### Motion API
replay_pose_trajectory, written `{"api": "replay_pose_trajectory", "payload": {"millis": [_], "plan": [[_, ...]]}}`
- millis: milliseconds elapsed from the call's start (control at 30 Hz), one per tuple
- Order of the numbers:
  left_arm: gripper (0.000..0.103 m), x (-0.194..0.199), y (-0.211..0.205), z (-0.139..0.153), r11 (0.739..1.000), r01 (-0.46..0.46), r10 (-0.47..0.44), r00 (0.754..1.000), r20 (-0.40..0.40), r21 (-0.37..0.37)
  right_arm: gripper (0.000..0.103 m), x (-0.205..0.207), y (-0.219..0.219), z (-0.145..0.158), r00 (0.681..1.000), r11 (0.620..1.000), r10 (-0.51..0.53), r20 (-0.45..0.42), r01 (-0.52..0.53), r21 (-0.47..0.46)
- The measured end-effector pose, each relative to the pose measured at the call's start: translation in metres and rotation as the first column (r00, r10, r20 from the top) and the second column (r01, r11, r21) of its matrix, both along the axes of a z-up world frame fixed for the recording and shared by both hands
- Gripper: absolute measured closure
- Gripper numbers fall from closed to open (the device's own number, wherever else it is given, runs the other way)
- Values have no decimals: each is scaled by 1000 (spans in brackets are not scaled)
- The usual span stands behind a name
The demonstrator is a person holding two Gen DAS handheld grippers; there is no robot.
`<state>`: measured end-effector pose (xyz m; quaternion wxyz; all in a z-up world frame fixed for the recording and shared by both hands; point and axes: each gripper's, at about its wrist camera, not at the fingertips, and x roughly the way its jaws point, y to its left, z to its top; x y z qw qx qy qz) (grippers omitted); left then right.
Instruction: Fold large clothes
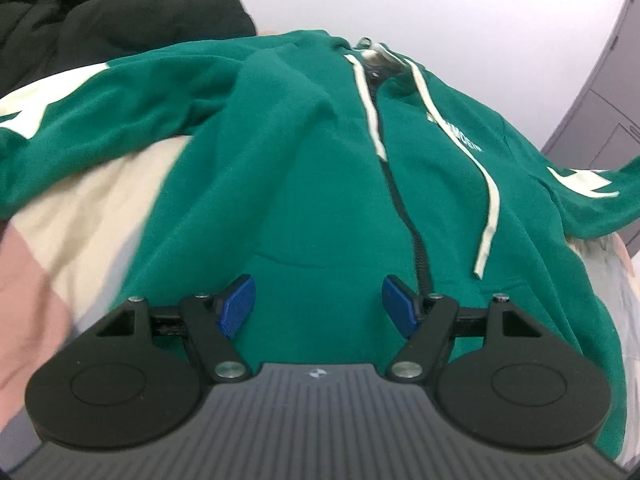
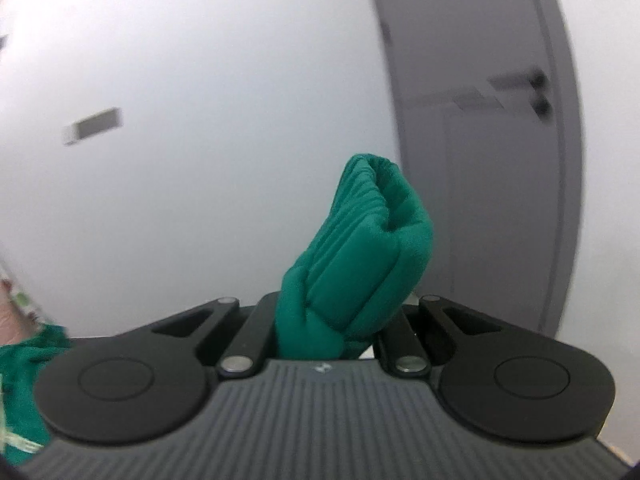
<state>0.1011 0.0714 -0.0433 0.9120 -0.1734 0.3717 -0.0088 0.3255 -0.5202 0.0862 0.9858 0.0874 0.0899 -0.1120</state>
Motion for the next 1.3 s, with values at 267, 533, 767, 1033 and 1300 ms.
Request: {"api": "replay_pose_trajectory", "payload": {"millis": [267, 533, 767, 1033, 1300], "plan": [[28, -30, 20, 35, 999, -25, 28, 992, 124, -26, 94, -47, 149, 97, 973, 962, 198, 117, -170, -211], [28, -59, 61, 66, 998, -38, 50, 969, 240, -56, 94, -97, 293, 128, 902, 888, 407, 143, -353, -294], [28, -70, 106, 68, 982, -70, 112, 964, 239, -177, 91, -110, 376, 50, 838, 783, 545, -19, -518, -345], [28, -74, 150, 65, 944, -163, 236, 941, 244, -286, 91, -164, 453, -39, 767, 739, 624, -147, -641, -209], [28, -69, 144, 61, 957, -88, 163, 952, 259, -277, 71, -162, 489, -99, 669, 664, 655, -351, -732, -154]]}}
